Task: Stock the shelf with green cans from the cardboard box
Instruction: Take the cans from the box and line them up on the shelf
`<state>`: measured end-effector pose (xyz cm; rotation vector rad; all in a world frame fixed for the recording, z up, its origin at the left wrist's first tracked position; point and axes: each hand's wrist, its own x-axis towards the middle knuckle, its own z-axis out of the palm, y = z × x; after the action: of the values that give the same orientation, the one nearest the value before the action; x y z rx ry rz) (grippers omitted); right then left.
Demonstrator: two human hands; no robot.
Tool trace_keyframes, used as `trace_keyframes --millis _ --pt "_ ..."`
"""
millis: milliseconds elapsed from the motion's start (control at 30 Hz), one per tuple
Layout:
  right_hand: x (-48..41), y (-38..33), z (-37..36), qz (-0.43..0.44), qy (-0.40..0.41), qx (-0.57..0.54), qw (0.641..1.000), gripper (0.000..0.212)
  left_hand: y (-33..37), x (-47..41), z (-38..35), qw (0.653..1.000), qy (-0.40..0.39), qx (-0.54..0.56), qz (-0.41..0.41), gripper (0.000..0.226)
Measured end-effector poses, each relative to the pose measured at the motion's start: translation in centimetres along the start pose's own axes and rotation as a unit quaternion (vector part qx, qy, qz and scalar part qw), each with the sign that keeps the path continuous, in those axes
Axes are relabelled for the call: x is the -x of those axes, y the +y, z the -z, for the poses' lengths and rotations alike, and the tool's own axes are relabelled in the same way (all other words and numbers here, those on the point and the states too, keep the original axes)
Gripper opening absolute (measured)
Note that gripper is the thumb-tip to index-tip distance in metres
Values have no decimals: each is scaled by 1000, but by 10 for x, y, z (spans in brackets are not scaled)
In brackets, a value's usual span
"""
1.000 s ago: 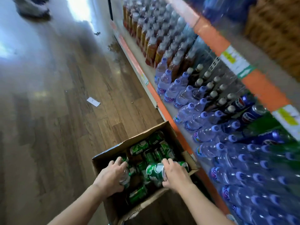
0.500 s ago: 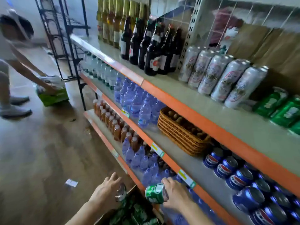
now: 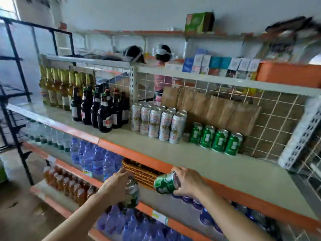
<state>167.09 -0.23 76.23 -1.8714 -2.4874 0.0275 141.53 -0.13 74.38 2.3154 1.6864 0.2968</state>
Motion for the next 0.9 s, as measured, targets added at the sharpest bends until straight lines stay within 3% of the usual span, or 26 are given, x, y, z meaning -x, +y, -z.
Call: trace_keyframes --millis 233,333,600,900 --pt "27 82 62 -67 71 -6 995 68 77 -60 41 996 41 8 -82 51" --pt "37 125 69 -99 82 -9 992 69 107 -95 49 993 50 21 -104 58" --pt "65 225 39 -163 76 -69 981 64 197 -164 35 984 72 74 -145 63" --pt "97 282 9 -239 83 -162 954 58 268 -208 3 972 43 121 -197 59"
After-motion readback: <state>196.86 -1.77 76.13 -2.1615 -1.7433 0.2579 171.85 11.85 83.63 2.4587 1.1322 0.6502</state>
